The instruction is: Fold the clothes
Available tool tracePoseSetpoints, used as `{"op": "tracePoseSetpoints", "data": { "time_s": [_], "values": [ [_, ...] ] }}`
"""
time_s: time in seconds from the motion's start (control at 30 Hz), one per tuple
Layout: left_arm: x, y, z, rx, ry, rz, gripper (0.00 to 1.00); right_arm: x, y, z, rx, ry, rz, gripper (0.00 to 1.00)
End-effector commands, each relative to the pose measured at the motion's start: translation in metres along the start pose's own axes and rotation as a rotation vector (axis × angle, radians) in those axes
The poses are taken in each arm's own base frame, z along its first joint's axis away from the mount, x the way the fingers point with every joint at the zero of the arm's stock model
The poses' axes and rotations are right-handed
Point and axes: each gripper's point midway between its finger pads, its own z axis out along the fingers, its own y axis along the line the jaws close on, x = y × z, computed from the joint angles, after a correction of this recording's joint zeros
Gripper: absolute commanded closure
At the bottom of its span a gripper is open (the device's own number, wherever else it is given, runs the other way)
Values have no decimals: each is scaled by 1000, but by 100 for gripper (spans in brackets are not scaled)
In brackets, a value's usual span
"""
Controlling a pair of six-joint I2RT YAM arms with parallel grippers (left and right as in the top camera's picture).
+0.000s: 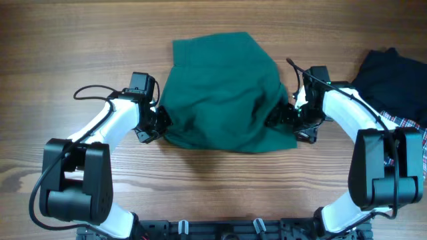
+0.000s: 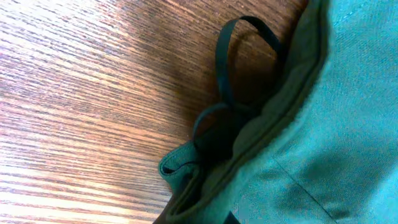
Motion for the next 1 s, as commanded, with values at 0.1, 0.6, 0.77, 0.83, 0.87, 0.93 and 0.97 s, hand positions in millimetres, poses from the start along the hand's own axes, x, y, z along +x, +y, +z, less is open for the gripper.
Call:
{"op": "tracePoseSetpoints", "data": {
  "time_s": [0.1, 0.6, 0.77, 0.83, 0.87, 0.93, 0.97],
  "values": [
    [3, 2, 4, 5, 20, -3, 96, 11, 11, -2, -67, 48, -2, 50],
    [-25, -42, -70, 149, -182, 200, 96, -14, 26, -47, -13, -14, -3, 96],
    [-27, -52, -102, 202, -275, 238, 96, -33, 50, -86, -44, -95, -69, 96],
    [-28, -56, -113, 224, -312, 249, 96, -37, 57, -100, -57, -131, -94, 96],
    [-31, -63, -131, 252, -378, 307, 96, -43, 64, -118, -66, -186, -113, 96],
    [-36, -69, -150, 274, -438, 325, 96, -49, 74, -138, -79, -236, -132, 96],
    [-39, -72, -160, 283, -466, 329, 96, -52, 81, -152, -89, -269, -145, 96]
  ]
}}
